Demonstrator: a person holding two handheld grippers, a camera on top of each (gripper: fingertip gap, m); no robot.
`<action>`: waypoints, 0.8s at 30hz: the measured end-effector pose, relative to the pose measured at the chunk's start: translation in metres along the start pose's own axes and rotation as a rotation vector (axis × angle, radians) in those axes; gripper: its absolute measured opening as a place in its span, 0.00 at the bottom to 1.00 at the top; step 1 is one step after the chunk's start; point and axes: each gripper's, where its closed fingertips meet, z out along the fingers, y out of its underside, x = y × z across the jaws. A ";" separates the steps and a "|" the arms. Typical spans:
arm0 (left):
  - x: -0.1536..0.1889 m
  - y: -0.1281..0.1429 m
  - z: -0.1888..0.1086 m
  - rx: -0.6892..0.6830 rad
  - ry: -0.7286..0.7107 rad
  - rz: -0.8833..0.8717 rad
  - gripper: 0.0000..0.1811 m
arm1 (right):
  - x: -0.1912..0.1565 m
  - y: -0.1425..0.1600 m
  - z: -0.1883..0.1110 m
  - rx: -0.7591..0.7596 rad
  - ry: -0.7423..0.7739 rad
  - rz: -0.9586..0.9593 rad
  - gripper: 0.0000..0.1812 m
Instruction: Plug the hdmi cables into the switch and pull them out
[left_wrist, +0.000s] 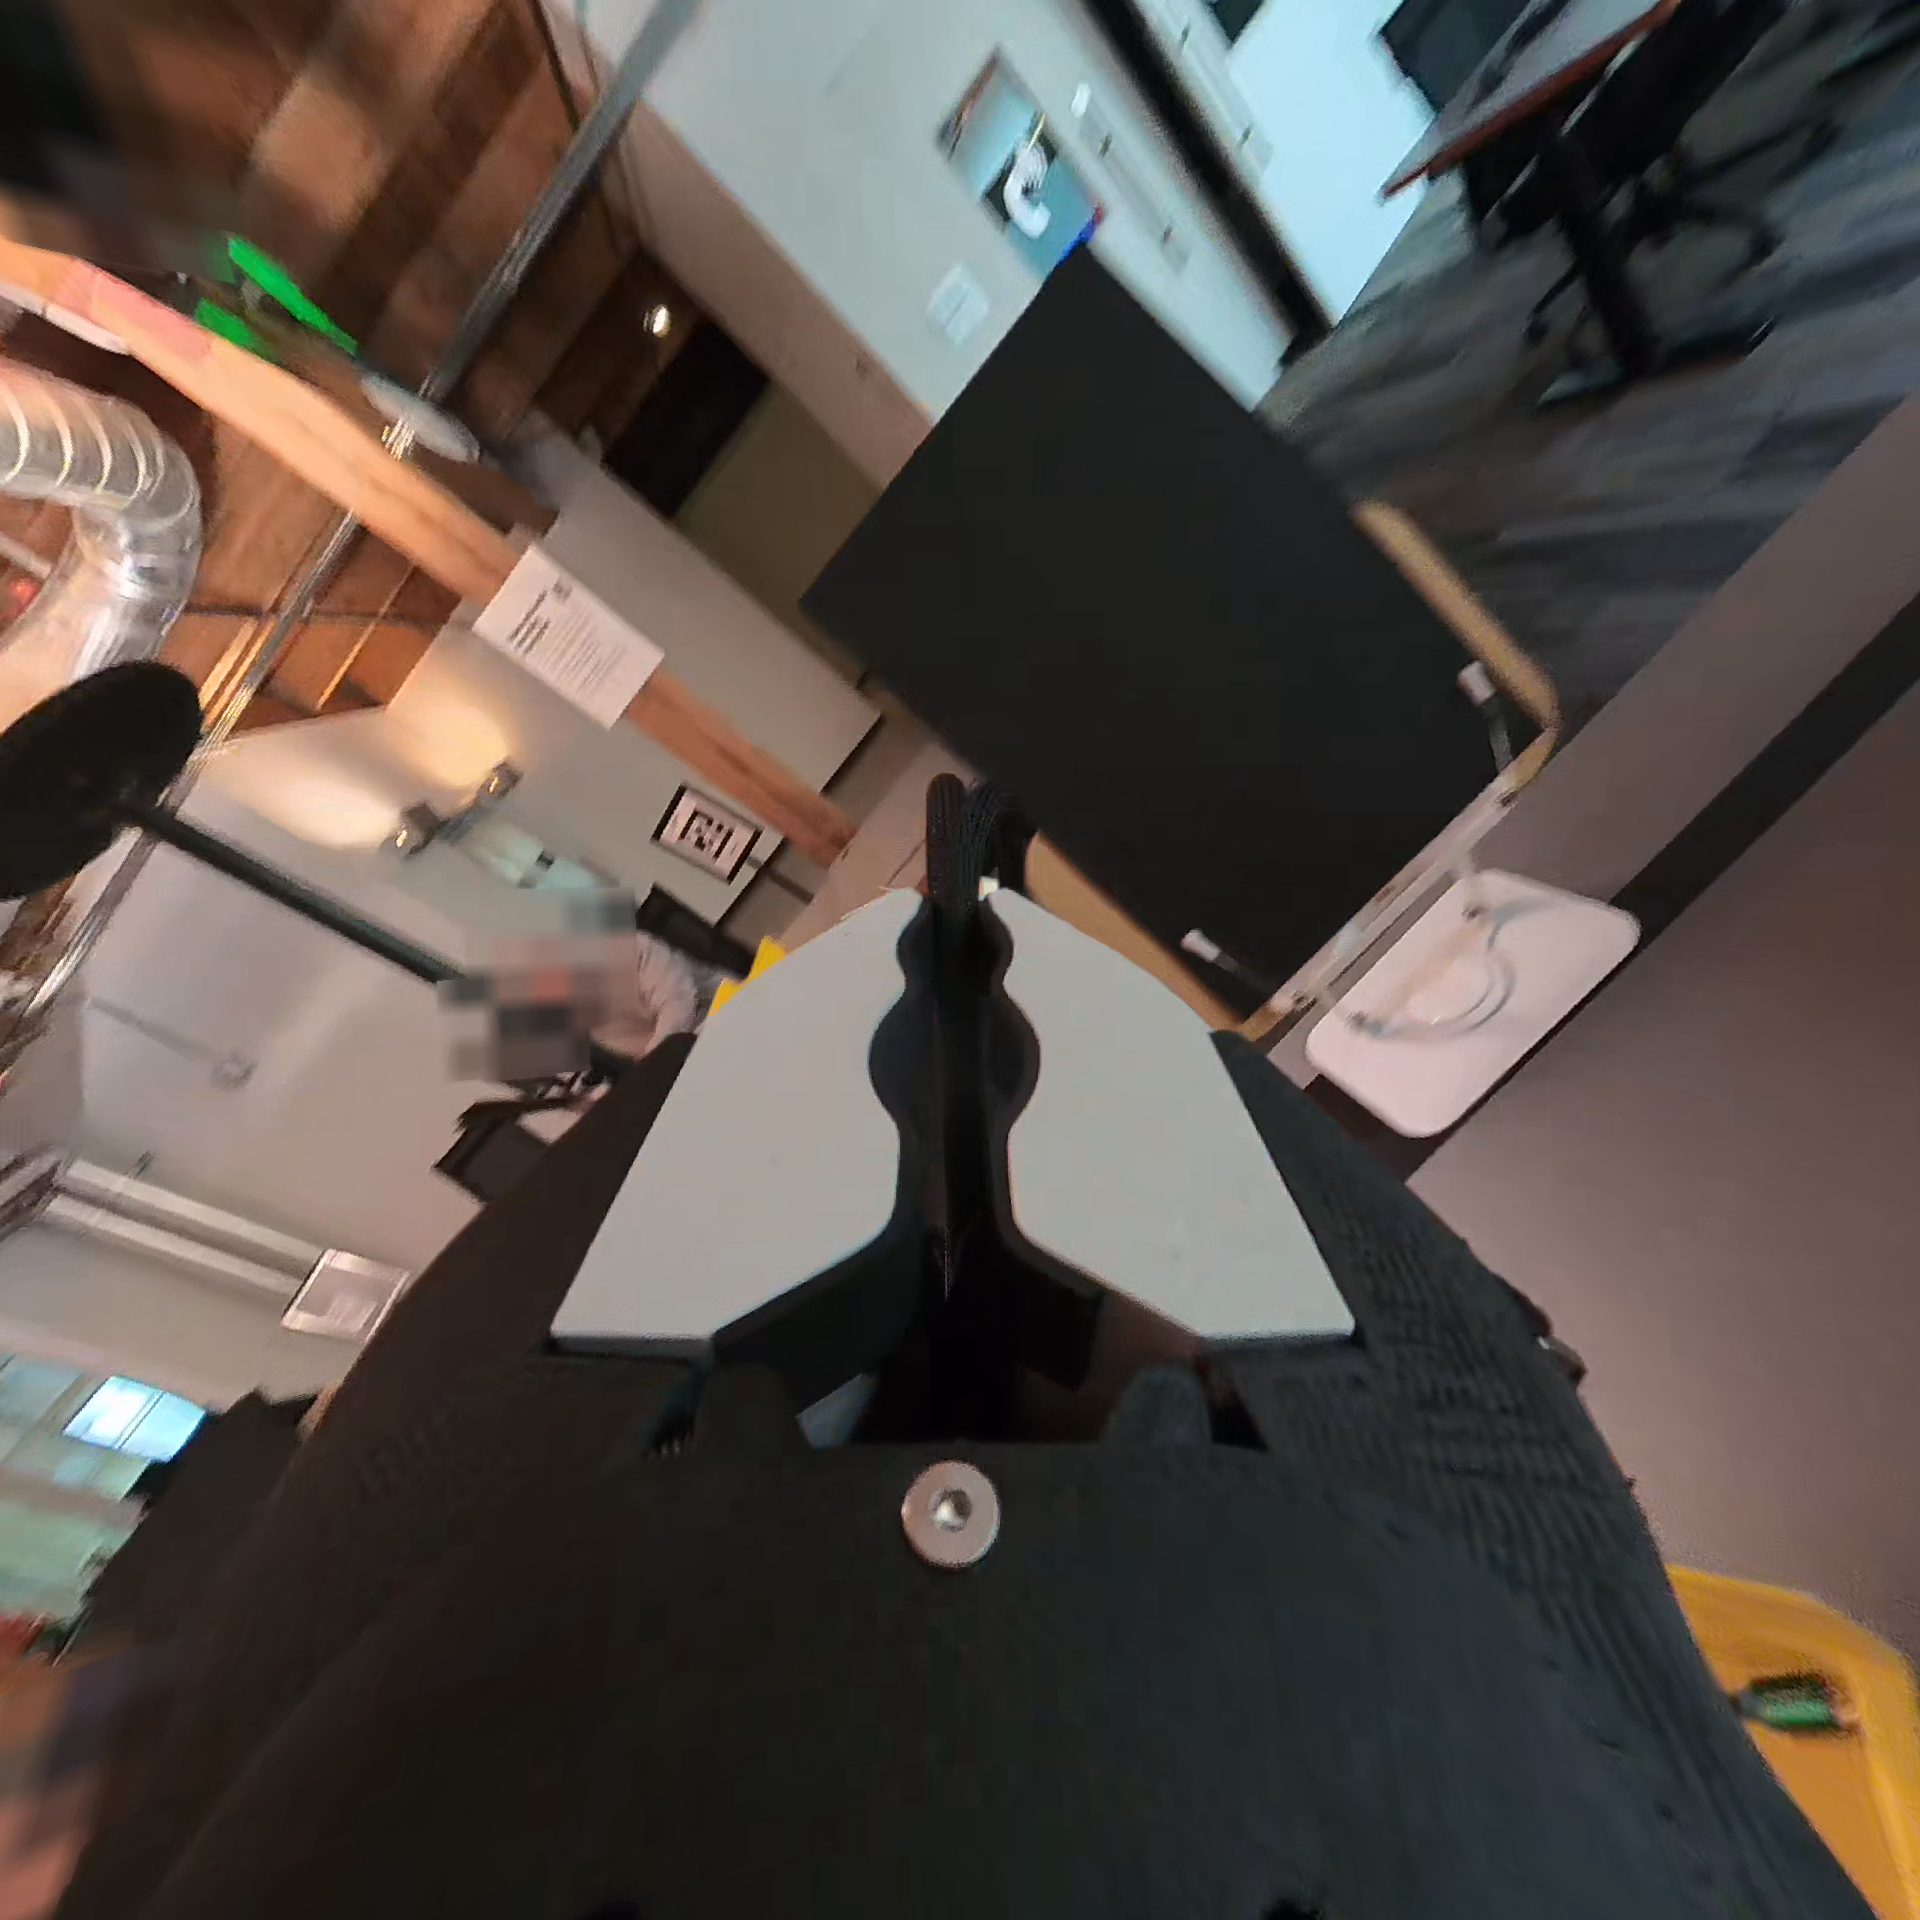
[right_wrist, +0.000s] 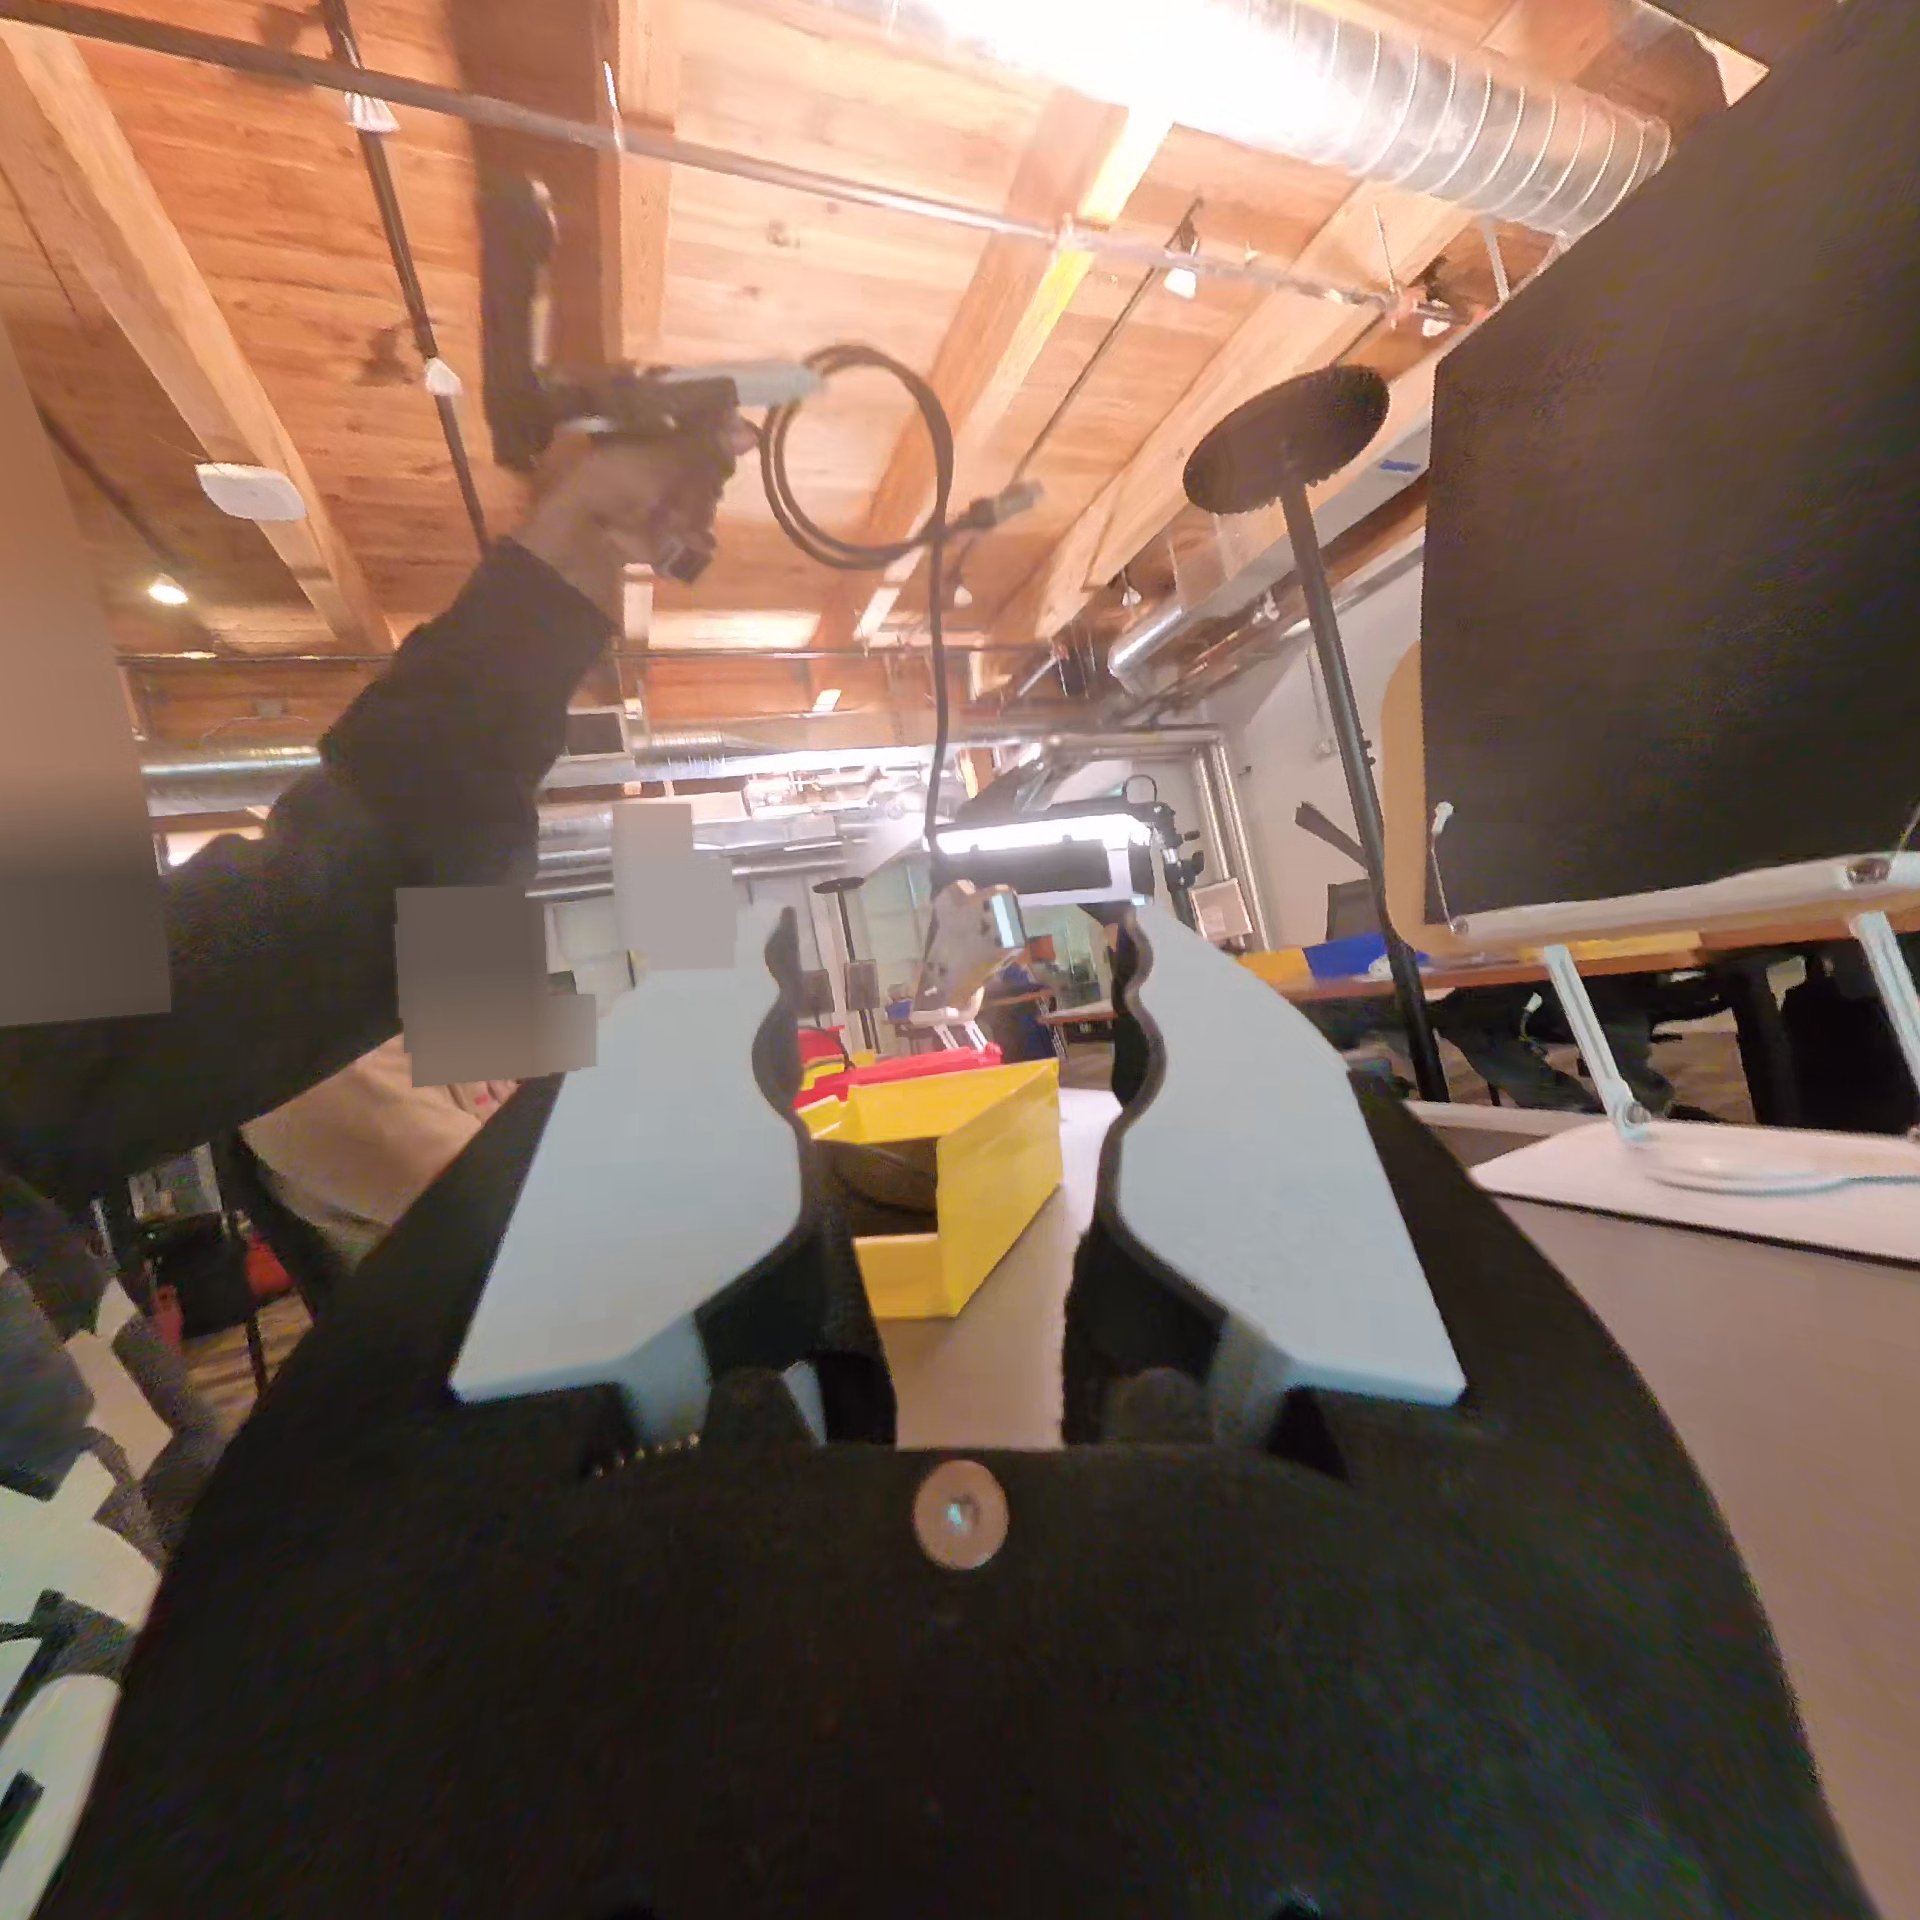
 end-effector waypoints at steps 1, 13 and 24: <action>0.011 -0.008 0.000 0.040 0.022 -0.006 0.04 | 0.002 0.006 0.001 -0.038 0.004 0.005 0.33; 0.136 -0.108 0.006 0.375 0.290 -0.113 0.04 | -0.003 0.080 0.010 -0.385 -0.010 0.037 0.61; 0.222 -0.129 0.025 0.431 0.465 -0.044 0.04 | -0.010 0.026 0.001 -0.175 -0.110 0.205 0.11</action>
